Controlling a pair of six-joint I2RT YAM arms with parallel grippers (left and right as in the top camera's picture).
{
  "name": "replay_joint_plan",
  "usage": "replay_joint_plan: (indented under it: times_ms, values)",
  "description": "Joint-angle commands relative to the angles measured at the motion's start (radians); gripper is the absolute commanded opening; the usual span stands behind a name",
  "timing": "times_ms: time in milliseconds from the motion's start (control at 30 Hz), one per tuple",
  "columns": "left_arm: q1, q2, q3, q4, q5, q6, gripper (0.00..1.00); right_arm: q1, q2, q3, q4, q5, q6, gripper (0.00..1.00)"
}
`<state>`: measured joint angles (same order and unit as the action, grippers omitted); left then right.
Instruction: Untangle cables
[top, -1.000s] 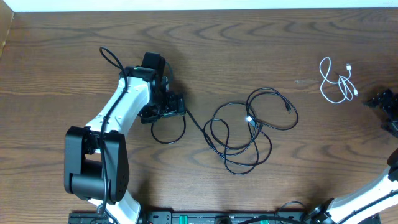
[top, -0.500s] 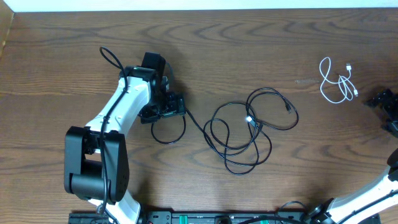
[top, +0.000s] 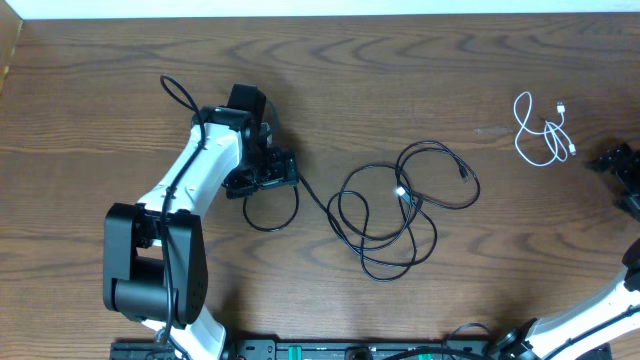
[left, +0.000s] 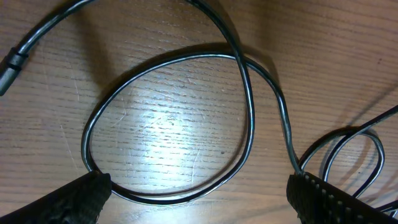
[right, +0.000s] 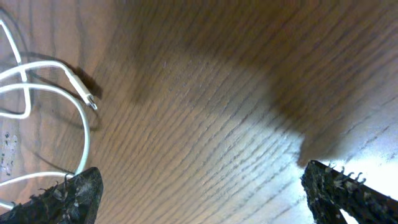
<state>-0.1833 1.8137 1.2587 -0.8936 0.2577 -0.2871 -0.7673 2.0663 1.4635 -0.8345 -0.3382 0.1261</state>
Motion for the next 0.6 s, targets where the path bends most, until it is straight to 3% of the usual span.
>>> replay_joint_plan:
  times_ms: [0,200,433,567]
  values:
    - [0.0,-0.003,0.002,-0.005,0.003,0.013,0.95,0.003,0.004,-0.005,0.055,-0.015,0.009,0.99]
    - [0.0,-0.003,0.002,-0.005,0.003,0.013,0.95,0.003,0.004,-0.005,0.06,-0.104,0.009,0.99]
    - [0.0,-0.003,0.002,-0.005,0.003,0.013,0.95,0.006,0.004,-0.011,-0.18,-0.192,0.037,0.99]
    - [0.0,-0.003,0.002,-0.005,0.003,0.013,0.95,0.03,0.004,-0.056,-0.214,-0.196,0.065,0.55]
